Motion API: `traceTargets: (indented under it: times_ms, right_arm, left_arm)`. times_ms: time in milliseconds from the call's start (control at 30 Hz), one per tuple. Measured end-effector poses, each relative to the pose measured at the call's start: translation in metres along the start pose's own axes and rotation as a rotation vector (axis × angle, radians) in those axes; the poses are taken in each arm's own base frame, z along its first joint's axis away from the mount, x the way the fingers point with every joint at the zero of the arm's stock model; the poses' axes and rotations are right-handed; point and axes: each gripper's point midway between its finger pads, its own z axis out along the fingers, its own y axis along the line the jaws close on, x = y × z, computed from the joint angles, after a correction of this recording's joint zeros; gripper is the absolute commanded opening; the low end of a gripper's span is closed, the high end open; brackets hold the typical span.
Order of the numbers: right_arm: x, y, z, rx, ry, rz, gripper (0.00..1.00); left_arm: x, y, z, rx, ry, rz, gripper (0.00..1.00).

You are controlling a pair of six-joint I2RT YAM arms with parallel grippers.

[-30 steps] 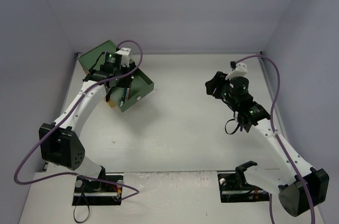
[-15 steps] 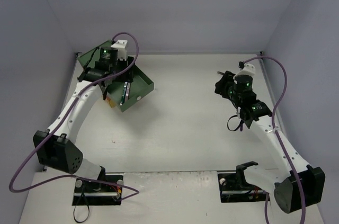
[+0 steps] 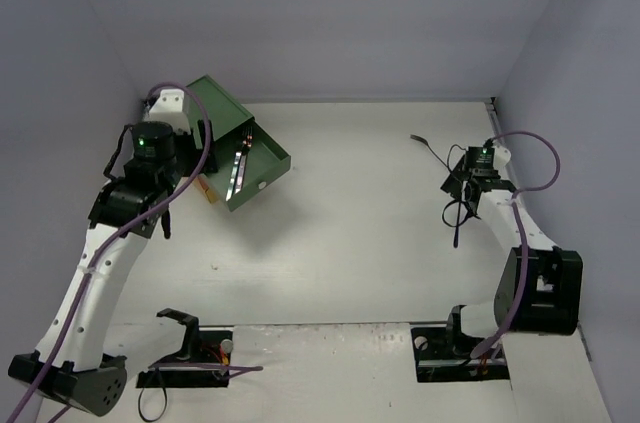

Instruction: Sort the eating utensils into containers

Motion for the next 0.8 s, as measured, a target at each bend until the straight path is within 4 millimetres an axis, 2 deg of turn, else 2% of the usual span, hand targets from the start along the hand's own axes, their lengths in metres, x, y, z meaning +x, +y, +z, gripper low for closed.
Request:
traceTargets:
  times_ms: [200,300,367,600,700,800]
  right_arm:
    - [0.024,-0.029,0.033,0.072,0.131,-0.009,0.43]
    - [0.028,-0.038,0.044,0.101,0.169,-0.019,0.42]
    - [0.029,-0.039,0.049,0.106,0.182,-0.033,0.40]
    - [0.027,-0.037,0.064,0.113,0.205,-0.071,0.29]
    - [0.024,-0.036,0.068,0.110,0.201,-0.084,0.20]
    - [0.023,-0.035,0.070,0.107,0.197,-0.094,0.03]
  left_arm:
    - [0.068,0.023,0.010,-0.104,0.111,0.028,0.75]
    - [0.091,0.030,0.010,-0.127,0.145,0.040,0.75]
    - [0.094,0.034,0.009,-0.138,0.142,0.037,0.75]
    - [0.076,0.036,0.001,-0.141,0.060,0.011,0.75]
    - [0.073,0.037,0.001,-0.143,0.049,0.006,0.75]
    - [0.073,0.040,0.002,-0.152,0.050,0.001,0.75]
